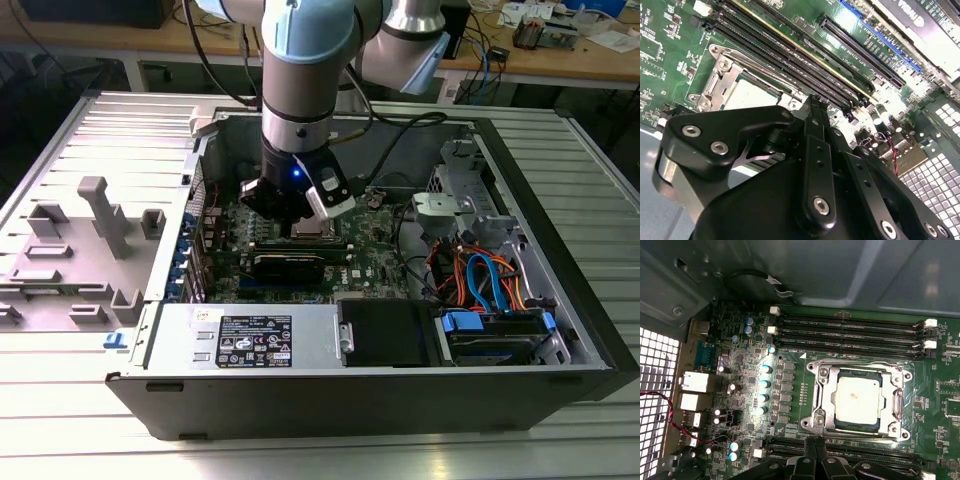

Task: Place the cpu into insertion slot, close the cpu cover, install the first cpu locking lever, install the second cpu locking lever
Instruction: 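Install the second cpu locking lever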

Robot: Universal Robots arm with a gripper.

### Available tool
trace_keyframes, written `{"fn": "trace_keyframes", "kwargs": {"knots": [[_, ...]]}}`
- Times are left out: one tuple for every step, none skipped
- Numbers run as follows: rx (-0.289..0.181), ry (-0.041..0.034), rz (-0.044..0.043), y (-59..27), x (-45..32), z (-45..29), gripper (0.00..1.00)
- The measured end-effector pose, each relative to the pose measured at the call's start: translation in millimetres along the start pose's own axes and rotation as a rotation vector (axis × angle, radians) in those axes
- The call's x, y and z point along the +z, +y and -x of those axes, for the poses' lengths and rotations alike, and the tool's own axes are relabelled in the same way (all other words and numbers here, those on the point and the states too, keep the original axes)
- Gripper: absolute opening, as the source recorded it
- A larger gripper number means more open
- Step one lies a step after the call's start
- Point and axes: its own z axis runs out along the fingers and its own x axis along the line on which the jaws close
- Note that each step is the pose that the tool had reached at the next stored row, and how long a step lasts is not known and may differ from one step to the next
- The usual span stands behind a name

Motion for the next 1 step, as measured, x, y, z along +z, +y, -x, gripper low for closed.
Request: {"fn": "trace_keyframes", "kwargs": {"knots": [[0.0, 0.0, 0.0, 0.0, 0.0, 0.0, 0.11]]}}
